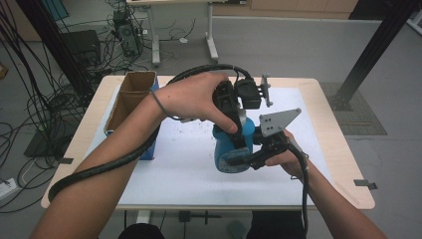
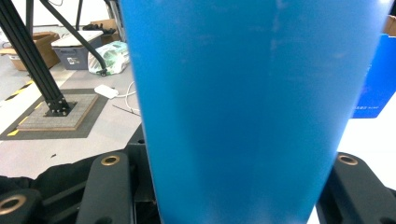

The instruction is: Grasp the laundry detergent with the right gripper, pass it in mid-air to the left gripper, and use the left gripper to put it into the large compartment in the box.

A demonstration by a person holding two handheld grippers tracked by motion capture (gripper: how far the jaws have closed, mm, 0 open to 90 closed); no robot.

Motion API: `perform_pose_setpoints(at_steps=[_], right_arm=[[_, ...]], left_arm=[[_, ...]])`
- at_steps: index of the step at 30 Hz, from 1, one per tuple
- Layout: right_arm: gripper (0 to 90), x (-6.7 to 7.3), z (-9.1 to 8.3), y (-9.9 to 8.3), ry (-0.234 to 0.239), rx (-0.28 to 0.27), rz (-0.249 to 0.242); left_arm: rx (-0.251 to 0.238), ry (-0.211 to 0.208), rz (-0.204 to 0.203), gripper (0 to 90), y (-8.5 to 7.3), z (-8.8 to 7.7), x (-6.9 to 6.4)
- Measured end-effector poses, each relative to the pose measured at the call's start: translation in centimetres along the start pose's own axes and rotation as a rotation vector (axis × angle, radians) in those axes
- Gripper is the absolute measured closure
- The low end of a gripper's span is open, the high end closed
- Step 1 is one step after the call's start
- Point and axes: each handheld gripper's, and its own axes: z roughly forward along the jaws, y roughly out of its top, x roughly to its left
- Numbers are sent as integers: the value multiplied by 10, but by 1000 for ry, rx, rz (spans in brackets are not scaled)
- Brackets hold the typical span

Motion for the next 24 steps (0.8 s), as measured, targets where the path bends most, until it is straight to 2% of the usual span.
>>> perform_pose_setpoints(at_steps=[6, 24], right_arm=[[431, 0, 1, 0, 3, -5, -6], [431, 2, 1, 0, 4, 0, -6]], left_arm=[[8, 3, -11, 372, 1, 0, -1], [14, 3, -7, 372, 1, 0, -3]])
